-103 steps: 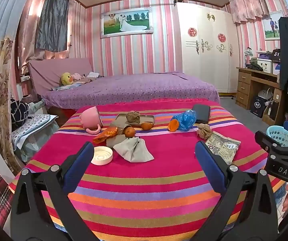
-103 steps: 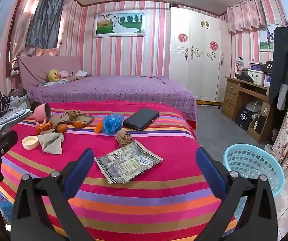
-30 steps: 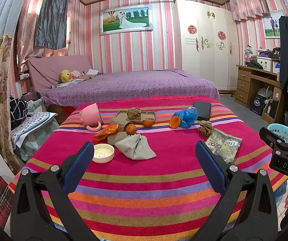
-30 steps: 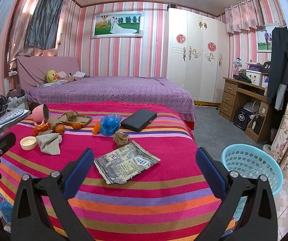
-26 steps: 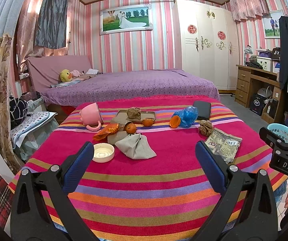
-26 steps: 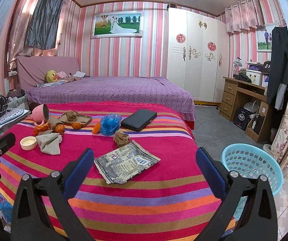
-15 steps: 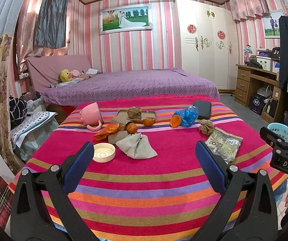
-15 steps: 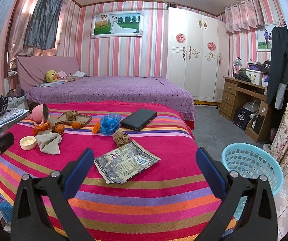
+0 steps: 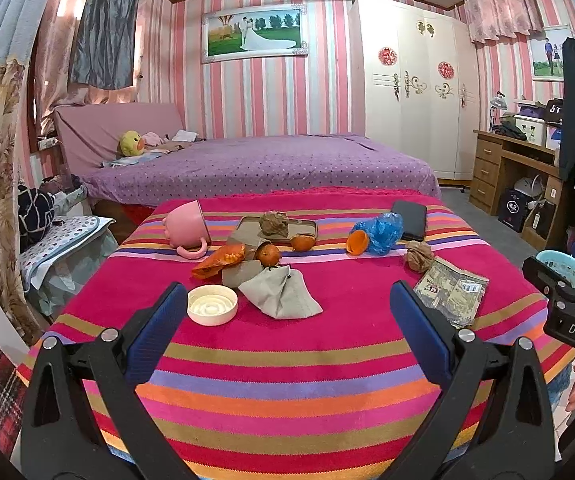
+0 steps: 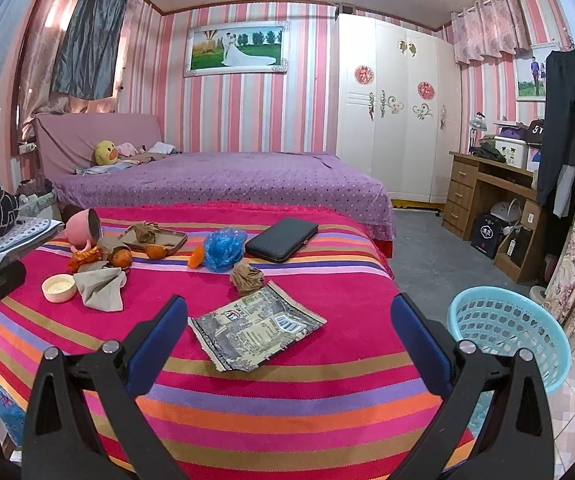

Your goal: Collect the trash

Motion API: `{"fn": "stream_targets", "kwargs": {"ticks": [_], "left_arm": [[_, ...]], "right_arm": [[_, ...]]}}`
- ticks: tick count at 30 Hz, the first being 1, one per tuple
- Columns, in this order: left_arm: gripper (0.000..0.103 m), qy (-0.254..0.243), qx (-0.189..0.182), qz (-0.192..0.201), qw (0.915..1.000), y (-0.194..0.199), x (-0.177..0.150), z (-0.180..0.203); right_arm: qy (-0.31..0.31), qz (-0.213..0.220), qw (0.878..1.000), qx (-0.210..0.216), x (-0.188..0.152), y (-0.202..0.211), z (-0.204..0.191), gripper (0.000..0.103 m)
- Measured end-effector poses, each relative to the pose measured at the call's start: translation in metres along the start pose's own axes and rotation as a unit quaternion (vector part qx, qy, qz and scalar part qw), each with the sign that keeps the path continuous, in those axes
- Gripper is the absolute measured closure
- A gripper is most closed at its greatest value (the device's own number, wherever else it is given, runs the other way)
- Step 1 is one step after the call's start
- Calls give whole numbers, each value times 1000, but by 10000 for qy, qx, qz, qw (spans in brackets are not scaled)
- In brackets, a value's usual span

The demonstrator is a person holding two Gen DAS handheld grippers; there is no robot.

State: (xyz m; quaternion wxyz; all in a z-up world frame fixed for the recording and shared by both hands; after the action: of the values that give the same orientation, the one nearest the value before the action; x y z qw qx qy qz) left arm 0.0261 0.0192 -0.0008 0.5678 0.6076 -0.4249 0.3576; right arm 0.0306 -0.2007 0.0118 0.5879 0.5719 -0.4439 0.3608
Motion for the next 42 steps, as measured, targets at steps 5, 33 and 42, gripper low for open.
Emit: {"fn": "stream_targets", "kwargs": {"ticks": [5,33,42], "left_arm": [[5,57,13,1,10000,-8,11,-9],[5,200,570,-1359,9889,-119,-35,-85],[6,38,712,-1566,9851,-149,-38,-75]], "right_arm": [[67,-78,9999,-54,16,-9,1,4],[242,-891,9957,-39,-5,-100,20,4],[238,-958,9951,-81,-7,-113,26,4]]}}
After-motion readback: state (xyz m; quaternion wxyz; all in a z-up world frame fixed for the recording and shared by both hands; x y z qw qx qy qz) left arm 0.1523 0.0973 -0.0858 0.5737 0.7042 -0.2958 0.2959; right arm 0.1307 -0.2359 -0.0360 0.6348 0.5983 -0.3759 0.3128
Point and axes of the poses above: each gripper's, at about its wrist camera, not at the fingertips, and y roughly against the way its jaws point, z to its right, x to its top, the point moved 2 cm from there along -y, roughly the way its jaws point, and after that the axes turned 4 degrees about -y, right-handed, at the moved point
